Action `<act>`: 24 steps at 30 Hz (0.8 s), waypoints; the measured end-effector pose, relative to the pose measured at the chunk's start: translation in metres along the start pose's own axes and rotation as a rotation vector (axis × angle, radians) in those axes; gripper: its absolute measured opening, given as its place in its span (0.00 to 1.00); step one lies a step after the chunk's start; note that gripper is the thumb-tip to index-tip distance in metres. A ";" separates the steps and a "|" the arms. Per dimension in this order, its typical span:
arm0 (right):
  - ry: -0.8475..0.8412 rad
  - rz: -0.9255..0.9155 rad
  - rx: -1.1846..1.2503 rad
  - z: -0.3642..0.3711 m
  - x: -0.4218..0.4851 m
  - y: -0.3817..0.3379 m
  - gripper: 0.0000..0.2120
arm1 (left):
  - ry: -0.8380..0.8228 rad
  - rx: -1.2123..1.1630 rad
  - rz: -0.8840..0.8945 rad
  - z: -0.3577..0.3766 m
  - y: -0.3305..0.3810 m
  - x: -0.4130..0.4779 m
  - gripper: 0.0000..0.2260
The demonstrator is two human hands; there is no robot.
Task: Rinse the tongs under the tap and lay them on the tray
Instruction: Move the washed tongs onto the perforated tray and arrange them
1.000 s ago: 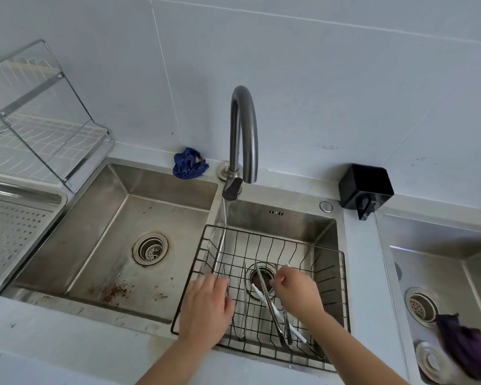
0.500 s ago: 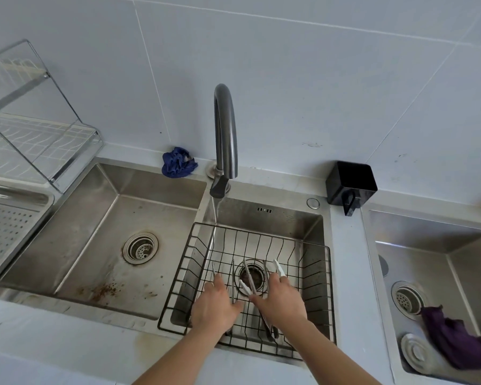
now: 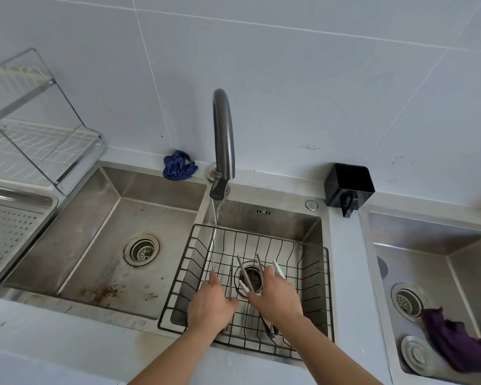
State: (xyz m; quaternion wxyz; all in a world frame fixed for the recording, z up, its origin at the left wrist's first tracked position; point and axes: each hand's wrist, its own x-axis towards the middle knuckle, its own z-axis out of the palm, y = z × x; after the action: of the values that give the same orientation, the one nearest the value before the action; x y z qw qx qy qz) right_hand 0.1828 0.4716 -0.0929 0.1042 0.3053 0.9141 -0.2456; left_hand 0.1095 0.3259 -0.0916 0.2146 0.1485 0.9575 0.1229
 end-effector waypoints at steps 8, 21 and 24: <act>0.072 -0.085 -0.011 -0.026 0.002 -0.015 0.17 | 0.162 0.008 0.041 -0.034 -0.004 -0.012 0.40; 0.138 -0.362 -0.242 -0.040 -0.025 -0.099 0.23 | 0.397 -0.053 -0.131 -0.097 -0.086 -0.049 0.38; 0.175 -0.426 -0.228 -0.037 -0.036 -0.144 0.23 | 0.436 -0.084 -0.149 -0.120 -0.126 -0.061 0.38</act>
State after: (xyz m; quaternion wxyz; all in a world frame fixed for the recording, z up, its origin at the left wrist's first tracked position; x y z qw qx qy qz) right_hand 0.1216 0.3727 0.0068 0.0042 0.1124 0.9851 -0.1302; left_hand 0.0796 0.1686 -0.0014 0.0172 0.0381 0.9836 0.1755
